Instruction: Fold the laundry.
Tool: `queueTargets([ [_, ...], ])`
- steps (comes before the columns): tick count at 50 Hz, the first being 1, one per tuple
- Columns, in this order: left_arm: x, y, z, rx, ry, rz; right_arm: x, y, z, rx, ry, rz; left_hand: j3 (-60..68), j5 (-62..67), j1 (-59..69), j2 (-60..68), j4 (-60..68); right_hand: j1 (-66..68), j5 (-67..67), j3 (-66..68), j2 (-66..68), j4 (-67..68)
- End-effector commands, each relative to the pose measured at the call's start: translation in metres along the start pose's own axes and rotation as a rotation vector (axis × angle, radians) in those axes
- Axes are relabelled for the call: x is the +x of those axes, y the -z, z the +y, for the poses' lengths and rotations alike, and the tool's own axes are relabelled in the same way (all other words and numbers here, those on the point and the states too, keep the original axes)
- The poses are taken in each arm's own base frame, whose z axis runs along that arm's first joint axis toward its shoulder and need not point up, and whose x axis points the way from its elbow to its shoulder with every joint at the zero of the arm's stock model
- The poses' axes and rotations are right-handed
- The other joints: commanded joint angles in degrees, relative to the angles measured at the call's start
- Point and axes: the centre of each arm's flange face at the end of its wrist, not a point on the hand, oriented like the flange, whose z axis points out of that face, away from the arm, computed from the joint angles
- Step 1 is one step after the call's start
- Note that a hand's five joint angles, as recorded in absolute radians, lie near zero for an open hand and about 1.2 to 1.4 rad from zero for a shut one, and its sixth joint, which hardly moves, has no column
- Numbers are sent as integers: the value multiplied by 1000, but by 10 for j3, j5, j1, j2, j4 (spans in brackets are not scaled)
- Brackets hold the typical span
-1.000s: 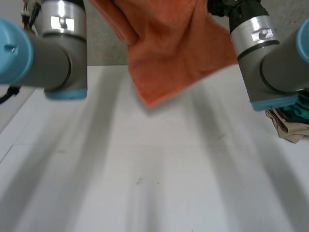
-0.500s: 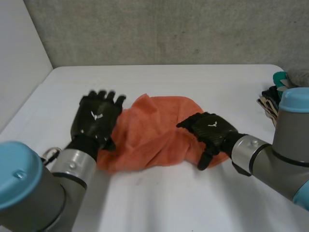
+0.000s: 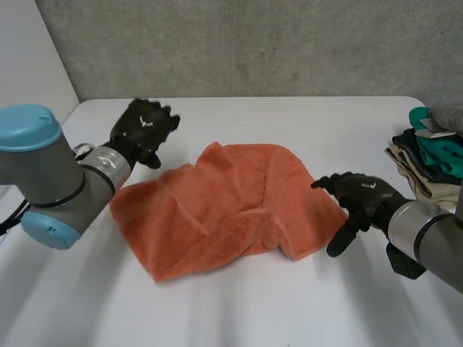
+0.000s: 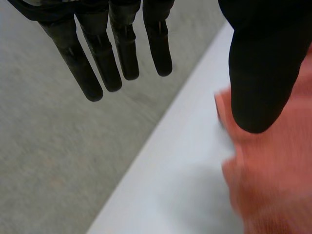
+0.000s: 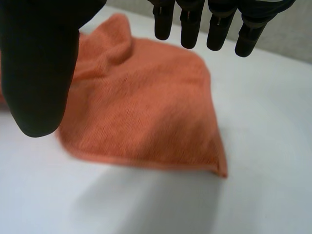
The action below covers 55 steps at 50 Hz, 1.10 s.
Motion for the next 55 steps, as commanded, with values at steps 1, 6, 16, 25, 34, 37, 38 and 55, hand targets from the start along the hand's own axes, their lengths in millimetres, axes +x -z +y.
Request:
queueTargets([
  [1, 5, -11, 43, -140, -56, 5, 1, -6, 16, -66, 43, -12, 48, 46, 40, 48, 46, -26, -26, -16, -17, -16],
  [6, 19, -12, 58, -171, -45, 44, 3, -12, 21, -91, 55, -15, 51, 49, 44, 51, 50, -26, -26, -16, -17, -16],
  [16, 30, -9, 64, -192, -24, 84, 10, -17, 25, -106, 50, 1, 68, 66, 61, 68, 66, -26, -26, -16, -17, -16],
  [25, 34, -10, 69, -204, -26, 95, 13, -19, 25, -109, 46, 4, 328, 326, 321, 328, 327, -26, -26, -16, -17, -16],
  [34, 31, -9, 67, -210, -39, 86, 20, -20, 20, -96, 35, 23, 149, 147, 141, 149, 147, -26, -26, -16, -17, -16],
  [37, 26, -8, 63, -205, -44, 69, 24, -20, 17, -85, 33, 32, -2, -4, -10, -3, -4, -26, -26, -16, -17, -16],
  [38, 22, -7, 60, -201, -44, 57, 25, -20, 16, -82, 30, 36, -2, -4, -10, -3, -4, -26, -26, -16, -17, -16],
  [55, 44, -2, 65, -221, -46, 116, 26, -22, 19, -95, 24, 23, 102, 100, 94, 102, 100, -26, -26, -16, -17, -16],
])
